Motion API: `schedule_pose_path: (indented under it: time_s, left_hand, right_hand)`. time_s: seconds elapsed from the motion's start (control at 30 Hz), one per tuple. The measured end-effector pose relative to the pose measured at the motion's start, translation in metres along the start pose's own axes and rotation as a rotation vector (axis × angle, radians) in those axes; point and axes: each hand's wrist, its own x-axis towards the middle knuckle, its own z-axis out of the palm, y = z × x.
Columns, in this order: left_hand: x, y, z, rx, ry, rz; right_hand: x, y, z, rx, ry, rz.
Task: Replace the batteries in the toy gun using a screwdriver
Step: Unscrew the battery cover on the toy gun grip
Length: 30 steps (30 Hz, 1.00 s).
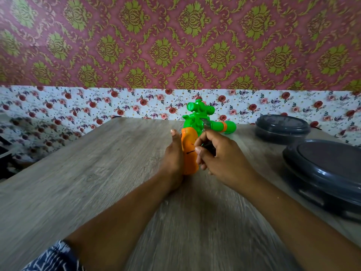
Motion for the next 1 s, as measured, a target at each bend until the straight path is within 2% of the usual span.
schedule_pose_path:
  time_s: [0.2, 0.33, 0.63, 0.8, 0.9, 1.0]
  left_hand:
    - [-0.016, 0.02, 0.006, -0.092, -0.016, -0.026]
    - [-0.011, 0.014, 0.004, -0.07, -0.038, -0.009]
    - [-0.014, 0.013, 0.004, -0.022, -0.062, 0.023]
    - [-0.016, 0.014, 0.002, -0.011, -0.065, 0.048]
    - [-0.015, 0.015, 0.003, -0.017, -0.059, 0.031]
    - [-0.013, 0.013, 0.004, -0.009, -0.051, 0.034]
  right_hand:
    - [-0.003, 0.001, -0.003, -0.192, -0.019, 0.103]
    - [0.0, 0.001, -0.004, -0.304, 0.062, -0.013]
    - [0.003, 0.002, -0.009, -0.252, 0.032, -0.08]
    - [-0.003, 0.0, -0.005, -0.221, 0.003, -0.058]
    - [-0.005, -0.001, -0.007, -0.556, 0.051, -0.054]
    - [-0.004, -0.003, -0.009, -0.615, 0.047, -0.035]
